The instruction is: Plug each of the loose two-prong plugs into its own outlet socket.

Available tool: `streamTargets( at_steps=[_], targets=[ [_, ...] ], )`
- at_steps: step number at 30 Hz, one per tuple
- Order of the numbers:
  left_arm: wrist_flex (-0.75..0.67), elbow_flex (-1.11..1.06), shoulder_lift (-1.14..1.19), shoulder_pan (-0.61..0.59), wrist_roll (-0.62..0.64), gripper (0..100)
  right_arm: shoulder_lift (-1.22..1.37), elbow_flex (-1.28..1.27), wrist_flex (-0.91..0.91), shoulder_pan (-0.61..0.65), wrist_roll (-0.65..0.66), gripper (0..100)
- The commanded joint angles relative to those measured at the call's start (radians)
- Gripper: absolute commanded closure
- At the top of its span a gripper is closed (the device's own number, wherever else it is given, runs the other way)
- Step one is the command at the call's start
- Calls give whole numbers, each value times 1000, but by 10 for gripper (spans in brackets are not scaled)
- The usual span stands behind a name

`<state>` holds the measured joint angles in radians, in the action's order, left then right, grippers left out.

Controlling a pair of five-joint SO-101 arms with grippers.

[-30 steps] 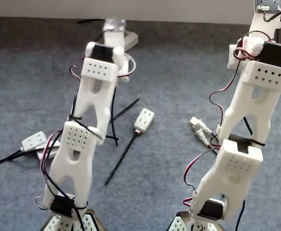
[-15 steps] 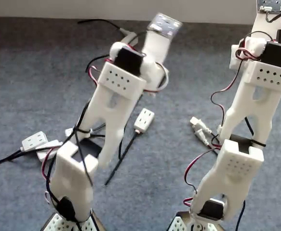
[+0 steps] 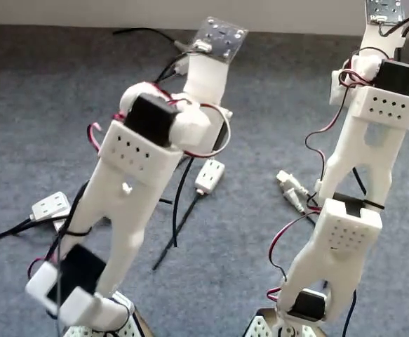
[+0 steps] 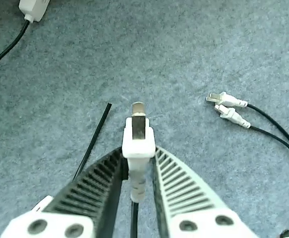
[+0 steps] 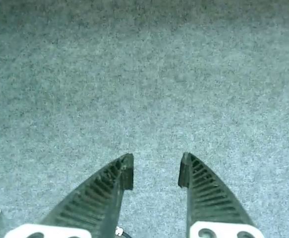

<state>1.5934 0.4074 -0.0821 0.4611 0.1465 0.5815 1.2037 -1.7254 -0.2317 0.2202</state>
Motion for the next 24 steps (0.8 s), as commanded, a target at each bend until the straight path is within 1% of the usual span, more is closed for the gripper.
streamTargets(
  at_steps=[1, 5, 8, 11, 13, 16, 20, 24],
  targets=[
    [-184, -239, -171, 36, 11, 994, -73, 12, -41, -4, 6, 839],
    [-443, -573, -386, 33, 95, 994, -116, 12, -41, -4, 6, 839],
    [-647, -805, -544, 39, 101, 994, -147, 12, -41, -4, 6, 840],
    [-833, -997, -684, 41, 112, 994, -180, 10, -41, -4, 6, 840],
    [-950, -1110, -760, 41, 170, 994, -209, 5, -41, -2, 6, 840],
    [-1105, -1250, -848, 41, 252, 994, -260, 4, -41, 30, 6, 870],
    [-1272, -1376, -905, 41, 278, 994, -343, 1, -41, 96, 6, 991],
    [-1396, -1468, -932, 44, 278, 994, -417, 1, -41, 176, 6, 983]
  ],
)
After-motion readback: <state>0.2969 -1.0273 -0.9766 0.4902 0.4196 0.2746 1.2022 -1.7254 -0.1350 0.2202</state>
